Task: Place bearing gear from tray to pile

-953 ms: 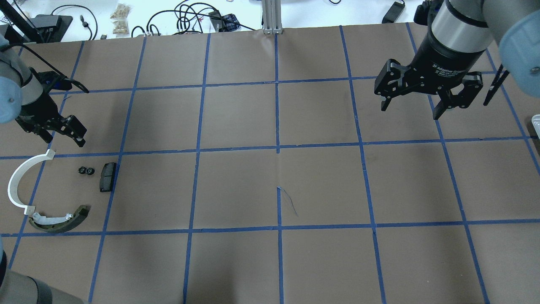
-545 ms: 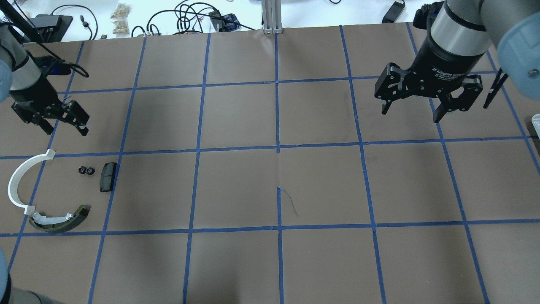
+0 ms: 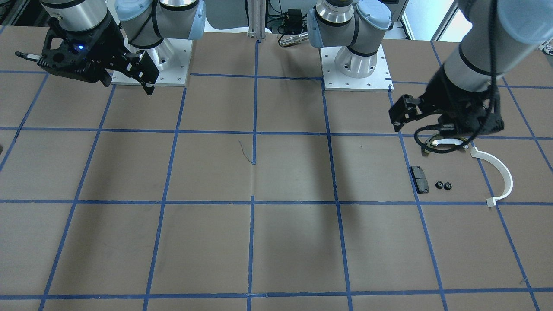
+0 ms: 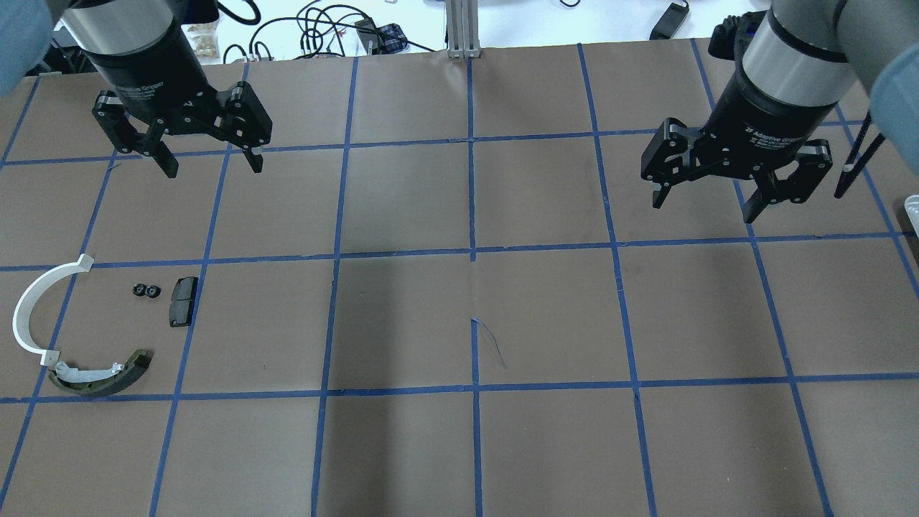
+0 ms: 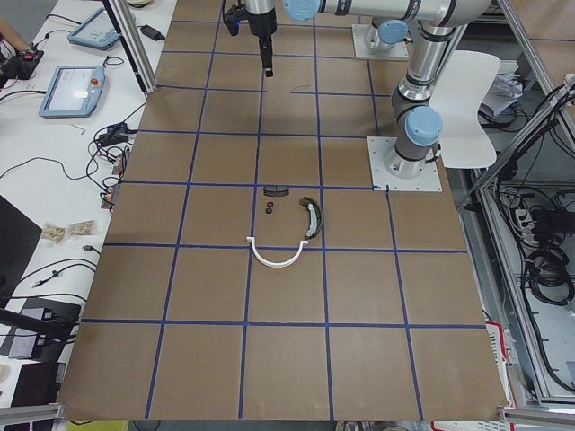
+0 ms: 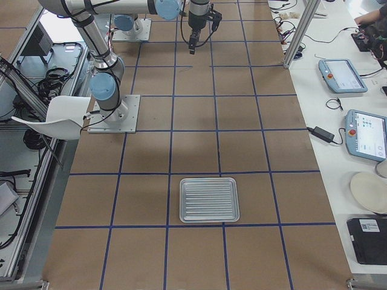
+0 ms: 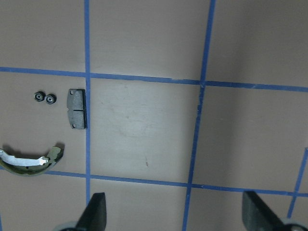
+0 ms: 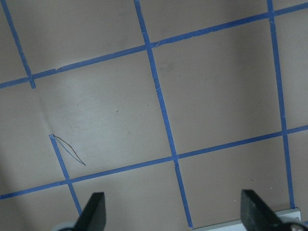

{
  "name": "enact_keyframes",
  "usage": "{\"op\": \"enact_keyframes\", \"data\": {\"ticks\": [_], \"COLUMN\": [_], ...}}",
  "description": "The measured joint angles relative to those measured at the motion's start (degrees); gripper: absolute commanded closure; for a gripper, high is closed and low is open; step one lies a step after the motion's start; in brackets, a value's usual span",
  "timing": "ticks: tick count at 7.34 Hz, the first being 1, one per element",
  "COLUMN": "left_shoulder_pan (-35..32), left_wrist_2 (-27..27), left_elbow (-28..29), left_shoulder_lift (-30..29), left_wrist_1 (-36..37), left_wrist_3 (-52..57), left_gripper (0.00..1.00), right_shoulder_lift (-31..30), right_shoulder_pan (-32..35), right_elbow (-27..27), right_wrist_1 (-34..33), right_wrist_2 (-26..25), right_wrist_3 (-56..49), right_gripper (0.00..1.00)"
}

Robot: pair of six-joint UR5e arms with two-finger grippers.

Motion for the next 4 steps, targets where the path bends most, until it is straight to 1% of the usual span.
{"op": "enact_keyframes", "data": {"ticks": [1, 2, 3, 4], "left_shoulder_pan": [-0.6, -0.6, -0.4, -0.2], "left_wrist_2": [-0.4, -1.3, -2.3, -2.8], "left_elbow": [-0.7, -1.5, -2.3, -2.7], "left_shoulder_lift": [1.1, 2.2, 2.7, 2.9], "left_wrist_1": [0.1, 0.4, 1.6, 3.4], "left_wrist_3": [0.8, 2.7, 4.8, 6.4], "left_gripper": [0.06, 0.03, 0.0, 0.0], "right_shoulder_lift": [-0.2, -0.2, -0.1, 0.0], "right_shoulder_pan": [0.0, 0.0, 0.0, 0.0], "right_elbow": [0.0, 0.0, 0.0, 0.1], "right_wrist_1": [0.0, 0.1, 0.1, 0.1], "right_wrist_2": [0.0, -0.1, -0.1, -0.2], "right_wrist_3": [0.0, 0.0, 0.0, 0.0], "right_gripper": [0.0, 0.0, 0.0, 0.0]}}
